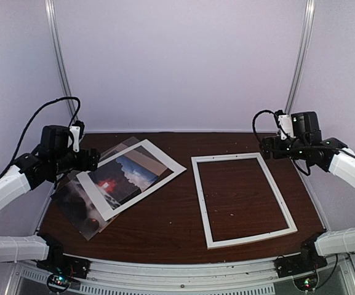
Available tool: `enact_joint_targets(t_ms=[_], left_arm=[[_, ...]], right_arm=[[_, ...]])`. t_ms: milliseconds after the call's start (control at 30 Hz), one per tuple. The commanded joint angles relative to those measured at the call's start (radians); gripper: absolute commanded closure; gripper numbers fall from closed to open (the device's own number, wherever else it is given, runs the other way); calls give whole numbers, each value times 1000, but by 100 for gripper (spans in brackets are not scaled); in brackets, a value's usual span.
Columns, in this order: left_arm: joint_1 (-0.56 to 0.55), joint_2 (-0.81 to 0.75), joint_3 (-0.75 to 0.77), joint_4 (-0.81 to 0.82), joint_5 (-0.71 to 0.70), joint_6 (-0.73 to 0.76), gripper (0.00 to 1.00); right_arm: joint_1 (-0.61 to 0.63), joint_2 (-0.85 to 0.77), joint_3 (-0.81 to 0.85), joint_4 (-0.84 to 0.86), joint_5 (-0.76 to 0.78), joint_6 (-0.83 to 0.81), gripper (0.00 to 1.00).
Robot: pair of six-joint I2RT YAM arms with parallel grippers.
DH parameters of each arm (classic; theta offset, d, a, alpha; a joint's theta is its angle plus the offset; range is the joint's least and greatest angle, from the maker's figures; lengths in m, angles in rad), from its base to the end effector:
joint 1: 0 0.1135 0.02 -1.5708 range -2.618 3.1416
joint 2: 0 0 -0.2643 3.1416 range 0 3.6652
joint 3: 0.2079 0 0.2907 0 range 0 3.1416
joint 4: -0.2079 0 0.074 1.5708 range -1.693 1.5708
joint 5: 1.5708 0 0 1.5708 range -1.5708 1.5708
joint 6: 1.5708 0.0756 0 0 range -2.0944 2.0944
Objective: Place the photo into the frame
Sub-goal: Adjust the frame body at the center of the board.
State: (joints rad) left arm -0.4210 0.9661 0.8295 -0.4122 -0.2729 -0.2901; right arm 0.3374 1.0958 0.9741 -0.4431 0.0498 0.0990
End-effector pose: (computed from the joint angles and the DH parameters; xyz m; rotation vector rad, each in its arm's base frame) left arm 0.2684 -0.0979 0.2751 -0.0239 2.1000 -0.1392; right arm 0.2985 0.1007 0.2935 -0.2255 2.1297 0.2030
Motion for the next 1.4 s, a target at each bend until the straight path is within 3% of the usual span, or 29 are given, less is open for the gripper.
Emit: enact_joint_targets(t_ms=[0,533,767,1067,1200,1367], left_arm=[[-7,1,-6,54,-25,-14,2],[-7,16,6,30,-45,-37,2],[-7,39,23,-6,-48,-59,2],[-7,123,78,-72,-12,-78,3],[-7,146,86,-81,3,-85,3],[-7,174,112,-103,31,-91,3]], right_arm=[[6,10,-5,27,15,-8,0],[5,113,73,-76,83,31,0],[-30,344,185,-259,156,63,0],[-175,580,248,-276,39,76,2],[-225,668,265,-273,-19,66,7],[-258,752,257,-254,-96,65,27]])
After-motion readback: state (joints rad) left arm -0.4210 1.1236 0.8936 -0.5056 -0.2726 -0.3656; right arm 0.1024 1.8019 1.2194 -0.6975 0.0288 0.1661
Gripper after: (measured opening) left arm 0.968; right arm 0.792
